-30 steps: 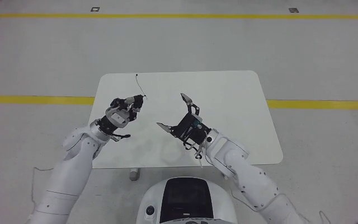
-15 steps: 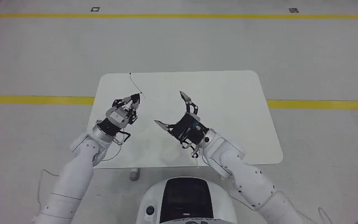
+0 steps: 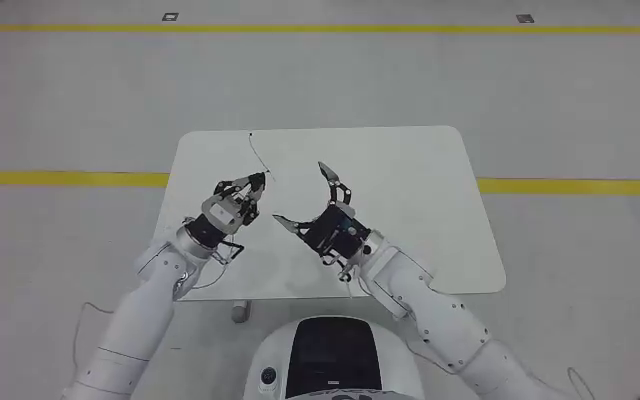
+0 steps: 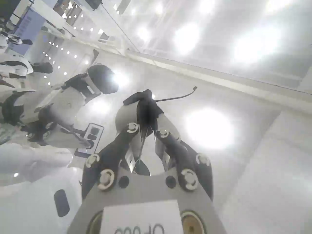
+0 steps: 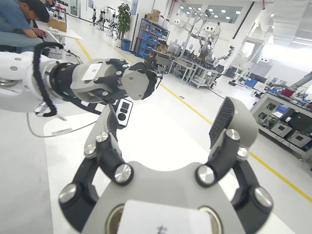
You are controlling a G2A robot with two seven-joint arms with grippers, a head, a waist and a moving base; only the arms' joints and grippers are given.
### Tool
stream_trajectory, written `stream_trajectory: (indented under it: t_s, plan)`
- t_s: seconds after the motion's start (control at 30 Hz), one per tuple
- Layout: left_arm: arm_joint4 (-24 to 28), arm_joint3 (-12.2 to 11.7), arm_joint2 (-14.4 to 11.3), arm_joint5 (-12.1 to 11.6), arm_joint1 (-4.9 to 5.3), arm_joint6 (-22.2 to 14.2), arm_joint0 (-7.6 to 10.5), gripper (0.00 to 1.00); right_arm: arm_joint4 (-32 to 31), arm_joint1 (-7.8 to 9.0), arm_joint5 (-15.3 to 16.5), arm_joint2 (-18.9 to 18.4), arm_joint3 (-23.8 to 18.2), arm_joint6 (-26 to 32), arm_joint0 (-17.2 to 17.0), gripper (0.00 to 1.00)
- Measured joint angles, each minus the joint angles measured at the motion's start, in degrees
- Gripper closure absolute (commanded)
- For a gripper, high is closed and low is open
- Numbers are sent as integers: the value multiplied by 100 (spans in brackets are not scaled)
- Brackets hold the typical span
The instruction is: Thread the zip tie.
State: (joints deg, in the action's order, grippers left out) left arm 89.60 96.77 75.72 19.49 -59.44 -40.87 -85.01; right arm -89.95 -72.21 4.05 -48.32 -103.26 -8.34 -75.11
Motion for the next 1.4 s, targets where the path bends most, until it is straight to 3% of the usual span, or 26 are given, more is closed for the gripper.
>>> stream_trajectory:
  t_s: [0.13,0.33,0.5,0.53,0.57,0.63,0.7,1.03,1.4]
  plan:
    - [-251,77,-15,-1,55,-74,25,100,0,32,-178,53,13,28,134,0]
    - [-191,96,-22,-29,43,-7,14,100,0,56,-166,57,23,97,194,0]
    - [44,162,39,0,6,126,-111,100,0,153,-318,204,45,6,346,0]
    - [40,171,52,0,-5,133,-134,100,0,171,-348,237,43,-10,364,15]
    - [37,183,61,0,-17,140,-154,100,0,187,-378,269,41,-24,379,37]
    - [35,213,71,-1,-41,160,-196,100,0,222,-432,334,42,-43,415,50]
    - [35,237,74,-1,-58,175,-220,100,0,256,-459,392,49,-41,457,55]
    - [35,238,75,-1,-59,176,-221,100,0,363,-512,549,48,-68,548,64]
    - [35,238,75,-1,-59,176,-221,100,0,392,-429,547,90,-116,547,67]
